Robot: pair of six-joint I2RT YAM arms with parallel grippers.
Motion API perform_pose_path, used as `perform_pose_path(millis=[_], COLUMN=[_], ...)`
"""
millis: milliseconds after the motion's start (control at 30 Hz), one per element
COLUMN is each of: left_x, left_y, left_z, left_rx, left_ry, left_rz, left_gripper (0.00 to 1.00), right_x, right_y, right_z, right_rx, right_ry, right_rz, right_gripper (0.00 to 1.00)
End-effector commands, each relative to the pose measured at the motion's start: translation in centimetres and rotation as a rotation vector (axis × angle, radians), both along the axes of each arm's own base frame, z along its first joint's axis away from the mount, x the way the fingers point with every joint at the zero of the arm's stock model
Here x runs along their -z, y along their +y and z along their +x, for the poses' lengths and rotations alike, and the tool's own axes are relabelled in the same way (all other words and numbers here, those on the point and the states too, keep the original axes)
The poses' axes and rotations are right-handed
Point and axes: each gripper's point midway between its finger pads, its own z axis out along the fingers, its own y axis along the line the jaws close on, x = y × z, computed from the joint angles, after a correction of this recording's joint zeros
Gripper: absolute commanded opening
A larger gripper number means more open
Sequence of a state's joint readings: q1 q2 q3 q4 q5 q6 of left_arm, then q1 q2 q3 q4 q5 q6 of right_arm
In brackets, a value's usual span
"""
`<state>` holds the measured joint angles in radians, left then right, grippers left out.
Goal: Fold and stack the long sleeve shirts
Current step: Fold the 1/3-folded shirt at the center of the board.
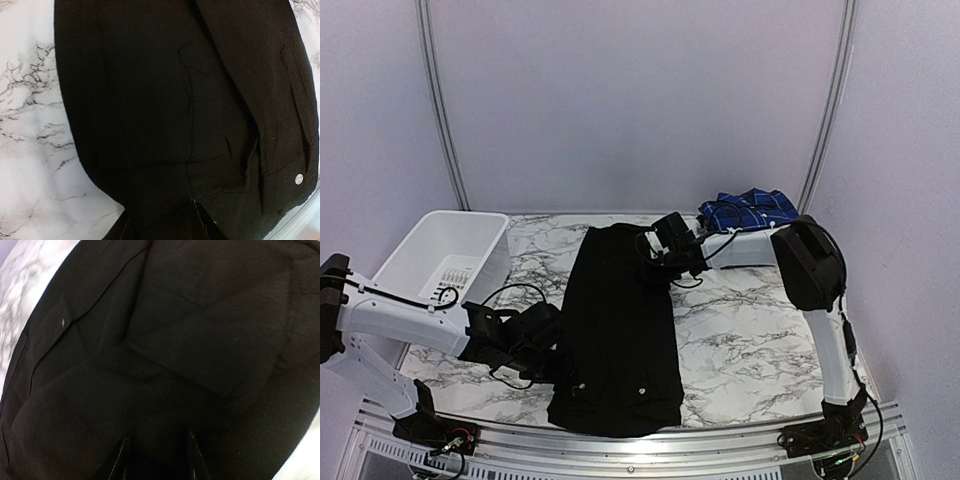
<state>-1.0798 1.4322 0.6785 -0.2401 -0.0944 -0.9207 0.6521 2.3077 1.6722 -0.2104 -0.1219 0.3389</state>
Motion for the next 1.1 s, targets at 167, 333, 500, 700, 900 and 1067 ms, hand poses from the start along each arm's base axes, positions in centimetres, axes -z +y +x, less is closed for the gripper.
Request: perform_pose_path(millis=[167, 333, 500, 700, 900, 1067], left_x=[-2.2, -4.4, -5.3, -5.5, -5.1, -4.7], left_y=[1.0, 1.6, 1.0, 0.6, 0.6, 0.4], left_z=[-1.1, 0.0, 1.3, 2.9, 3.5, 3.9], left_rx=[-0.017, -0.026, -0.016, 0.01, 0.024, 0.031], left_ry=[-0.028, -0.084, -0.111, -0.117, -0.108, -0.097], left_rz=[0.003, 0.015, 0.019, 0.035, 0.045, 0.039], left_gripper=[0.38, 0.41, 0.41, 0.41, 0.41, 0.41], right_x=[-1.8, -7.4, -6.4, -3.5, -3.0, -1.8], right_y=[-3.2, -6.3, -7.7, -7.6, -8.4, -7.9], right_z=[-2.8, 4.7, 9.3, 11.2, 10.7, 11.4], right_rx=[0.017, 0.162, 0.252, 0.291, 0.314, 0.295], right_ry=[0.054, -0.069, -0.082, -0.048, -0.051, -0.041], right_rz=[-0.09, -0.035, -0.066, -0.087, -0.102, -0.1], right_gripper=[0.41, 0.44, 0.3, 0.16, 0.15, 0.26])
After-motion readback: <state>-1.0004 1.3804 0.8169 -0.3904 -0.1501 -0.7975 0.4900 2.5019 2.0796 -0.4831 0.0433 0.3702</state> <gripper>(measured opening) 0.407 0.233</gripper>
